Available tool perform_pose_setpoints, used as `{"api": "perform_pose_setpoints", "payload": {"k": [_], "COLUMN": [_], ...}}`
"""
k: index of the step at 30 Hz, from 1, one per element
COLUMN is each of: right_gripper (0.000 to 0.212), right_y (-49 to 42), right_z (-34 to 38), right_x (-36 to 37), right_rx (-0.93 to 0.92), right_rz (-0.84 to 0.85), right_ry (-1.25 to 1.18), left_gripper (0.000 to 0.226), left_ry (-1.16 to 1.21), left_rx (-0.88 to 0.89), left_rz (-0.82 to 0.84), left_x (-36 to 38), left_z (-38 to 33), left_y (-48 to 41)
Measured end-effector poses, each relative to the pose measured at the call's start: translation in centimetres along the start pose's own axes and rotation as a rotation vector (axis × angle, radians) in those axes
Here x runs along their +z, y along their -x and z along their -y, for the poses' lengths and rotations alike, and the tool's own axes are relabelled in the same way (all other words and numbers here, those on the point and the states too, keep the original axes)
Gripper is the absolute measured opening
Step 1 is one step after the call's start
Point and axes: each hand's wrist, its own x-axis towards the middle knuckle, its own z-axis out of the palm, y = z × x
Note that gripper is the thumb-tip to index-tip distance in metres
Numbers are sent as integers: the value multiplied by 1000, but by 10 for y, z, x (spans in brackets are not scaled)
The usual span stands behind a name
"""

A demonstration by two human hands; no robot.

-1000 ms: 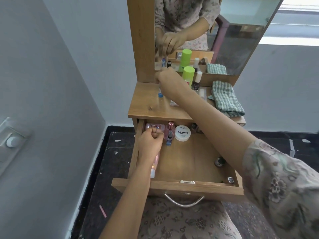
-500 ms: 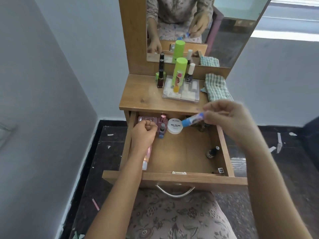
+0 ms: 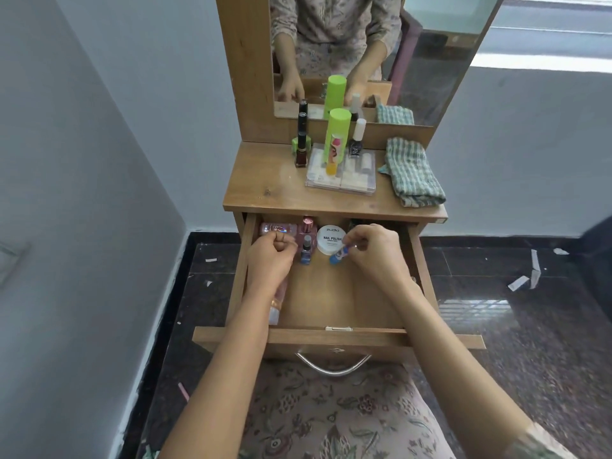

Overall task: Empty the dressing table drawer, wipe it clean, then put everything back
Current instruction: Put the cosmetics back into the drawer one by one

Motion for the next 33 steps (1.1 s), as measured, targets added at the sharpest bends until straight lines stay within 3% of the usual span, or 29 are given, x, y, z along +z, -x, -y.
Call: {"api": "perform_pose_setpoints", "payload": {"k": [8, 22, 33], "right_gripper": [24, 16, 25], "right_y": [-17, -14, -9], "right_z": [18, 24, 27], "right_x": [20, 25, 21], "right_rx": [-76, -63, -53], "right_rz": [96, 97, 104], "right_ry": [139, 168, 195], "left_gripper": [10, 14, 14], "left_ry": [27, 4, 16], "left_rx": [-6, 3, 1], "left_rz": [-10, -16, -4], "left_x": [1, 0, 0], "left_z": [2, -2, -1], "left_y": [-3, 0, -1]}}
